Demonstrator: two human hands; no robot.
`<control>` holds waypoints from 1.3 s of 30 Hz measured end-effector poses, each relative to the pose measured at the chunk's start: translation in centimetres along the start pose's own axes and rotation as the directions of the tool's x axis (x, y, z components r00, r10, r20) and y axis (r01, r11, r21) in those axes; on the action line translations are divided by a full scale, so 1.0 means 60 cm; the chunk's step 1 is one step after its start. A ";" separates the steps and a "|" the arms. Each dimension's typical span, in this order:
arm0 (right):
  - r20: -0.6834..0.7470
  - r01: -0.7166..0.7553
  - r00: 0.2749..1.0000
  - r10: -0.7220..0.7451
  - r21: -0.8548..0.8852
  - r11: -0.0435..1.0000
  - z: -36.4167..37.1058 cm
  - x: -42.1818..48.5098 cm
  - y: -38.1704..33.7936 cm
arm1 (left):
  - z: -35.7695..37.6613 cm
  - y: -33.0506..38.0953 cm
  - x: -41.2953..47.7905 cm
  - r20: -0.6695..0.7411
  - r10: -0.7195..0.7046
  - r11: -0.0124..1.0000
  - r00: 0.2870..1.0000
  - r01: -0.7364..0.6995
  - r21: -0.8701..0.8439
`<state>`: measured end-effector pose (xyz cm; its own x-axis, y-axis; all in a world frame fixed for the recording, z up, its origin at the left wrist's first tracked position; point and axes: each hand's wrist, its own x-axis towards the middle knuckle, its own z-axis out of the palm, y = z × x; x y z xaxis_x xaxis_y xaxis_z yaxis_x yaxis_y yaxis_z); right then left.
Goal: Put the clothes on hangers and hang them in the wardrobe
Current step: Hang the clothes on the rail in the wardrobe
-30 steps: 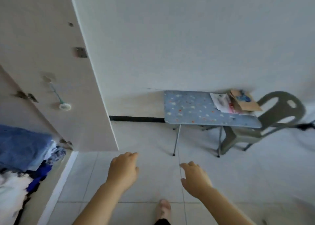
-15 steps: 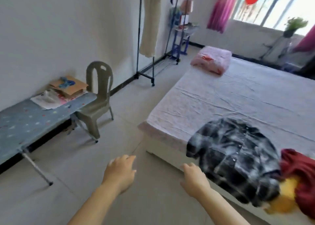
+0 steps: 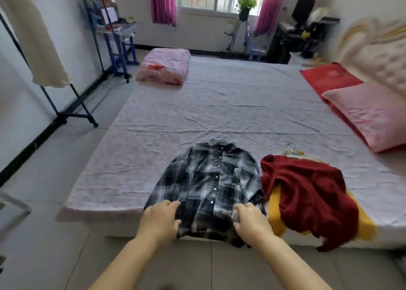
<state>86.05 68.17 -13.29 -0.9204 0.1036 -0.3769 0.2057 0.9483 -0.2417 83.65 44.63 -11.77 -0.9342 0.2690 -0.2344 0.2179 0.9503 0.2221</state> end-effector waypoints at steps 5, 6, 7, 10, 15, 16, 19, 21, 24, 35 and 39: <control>-0.011 -0.076 0.997 0.076 0.009 0.997 -0.033 0.114 0.053 | 0.002 0.042 0.159 0.018 0.096 0.995 0.995 -0.096 -0.012; -0.008 -0.096 0.995 0.096 0.006 0.995 -0.039 0.140 0.060 | 0.000 0.048 0.193 0.027 0.113 0.993 0.993 -0.112 -0.021; 0.001 -0.114 0.993 0.114 0.010 0.993 -0.047 0.166 0.066 | -0.004 0.054 0.229 0.037 0.129 0.991 0.991 -0.128 -0.024; 0.029 -0.134 0.991 0.133 0.025 0.991 -0.068 0.239 0.075 | -0.012 0.068 0.321 0.068 0.157 0.987 0.985 -0.156 -0.028; 0.070 -0.153 0.986 0.151 0.034 0.988 -0.095 0.342 0.086 | -0.026 0.085 0.439 0.101 0.171 0.985 0.980 -0.168 -0.035; 0.083 -0.154 0.985 0.151 0.027 0.988 -0.100 0.361 0.089 | -0.027 0.088 0.457 0.111 0.166 0.986 0.980 -0.163 -0.034; 0.120 -0.126 0.985 0.125 -0.004 0.992 -0.116 0.430 0.098 | -0.025 0.092 0.514 0.124 0.148 0.989 0.981 -0.145 -0.032; 0.155 -0.091 0.984 0.093 -0.019 0.996 -0.125 0.482 0.103 | -0.023 0.092 0.551 0.132 0.121 0.992 0.984 -0.116 -0.046; 0.212 -0.041 0.976 0.043 -0.013 0.999 -0.130 0.576 0.112 | -0.011 0.088 0.608 0.147 0.055 0.997 0.988 -0.045 -0.067; 0.358 0.064 0.933 -0.037 -0.064 0.996 -0.066 0.961 0.167 | 0.085 0.078 0.841 0.211 -0.147 0.979 0.966 0.173 -0.105; 0.387 0.026 0.922 -0.005 -0.047 0.999 -0.016 1.065 0.184 | 0.142 0.068 0.886 0.253 -0.167 0.973 0.953 0.201 -0.114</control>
<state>29.16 85.53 -39.17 -0.7213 -0.0257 -0.6922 0.1662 0.9637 -0.2090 37.30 64.16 -31.40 -0.8551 0.1370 -0.5000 -0.0080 0.9608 0.2770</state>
